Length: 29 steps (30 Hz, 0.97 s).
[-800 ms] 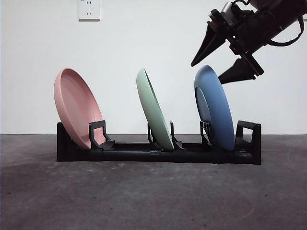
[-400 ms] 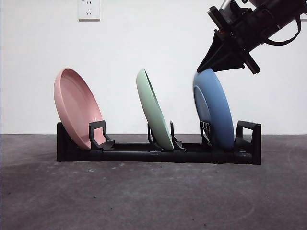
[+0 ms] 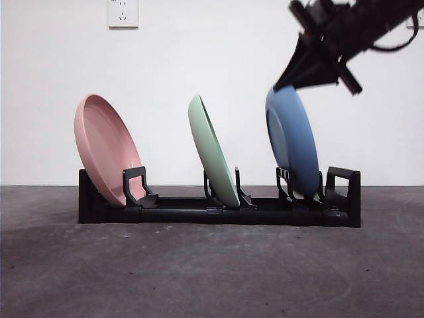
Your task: Place the plate
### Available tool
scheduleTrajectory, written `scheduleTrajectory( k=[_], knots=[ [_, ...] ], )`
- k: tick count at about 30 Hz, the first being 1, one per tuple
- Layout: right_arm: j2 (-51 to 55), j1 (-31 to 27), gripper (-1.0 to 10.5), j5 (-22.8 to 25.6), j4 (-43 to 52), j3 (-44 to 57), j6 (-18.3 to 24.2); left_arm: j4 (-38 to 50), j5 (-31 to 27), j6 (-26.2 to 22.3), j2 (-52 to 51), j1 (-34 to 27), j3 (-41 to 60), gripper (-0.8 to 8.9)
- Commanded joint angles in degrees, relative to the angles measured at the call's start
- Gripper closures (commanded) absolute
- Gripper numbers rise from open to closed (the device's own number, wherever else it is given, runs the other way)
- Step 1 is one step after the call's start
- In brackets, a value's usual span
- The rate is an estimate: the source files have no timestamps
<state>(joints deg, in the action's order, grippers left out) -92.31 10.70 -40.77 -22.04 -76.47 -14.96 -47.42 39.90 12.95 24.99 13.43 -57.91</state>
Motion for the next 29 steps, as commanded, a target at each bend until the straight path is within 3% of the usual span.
scheduleTrajectory(
  k=[1,5,11,18,23,29],
  knots=[
    [3.72,-0.07,9.4,-1.27,0.96,-1.57,-1.18,0.5,0.22,-1.46,0.02,0.24,-1.07,2.64],
    [8.87,-0.02,9.4,-2.38,-0.04,-1.57,-2.45,0.5,0.15,-2.47,0.04,0.24,-1.07,2.64],
    [17.29,0.07,9.4,-7.93,-5.73,-1.57,-1.66,0.31,-0.2,-5.22,0.04,0.24,-1.07,2.64],
    [26.32,2.84,9.4,-8.31,-21.88,-1.55,7.67,0.04,-3.8,-7.96,0.07,0.24,-1.07,2.64],
    [30.73,9.84,9.4,-2.51,-34.67,-1.53,14.25,-1.14,-4.42,-9.51,0.24,0.24,-1.07,2.64],
    [33.53,21.44,9.4,10.36,-41.59,-1.51,13.66,-1.2,-4.42,-9.46,0.44,0.24,-1.07,2.64]
  ],
)
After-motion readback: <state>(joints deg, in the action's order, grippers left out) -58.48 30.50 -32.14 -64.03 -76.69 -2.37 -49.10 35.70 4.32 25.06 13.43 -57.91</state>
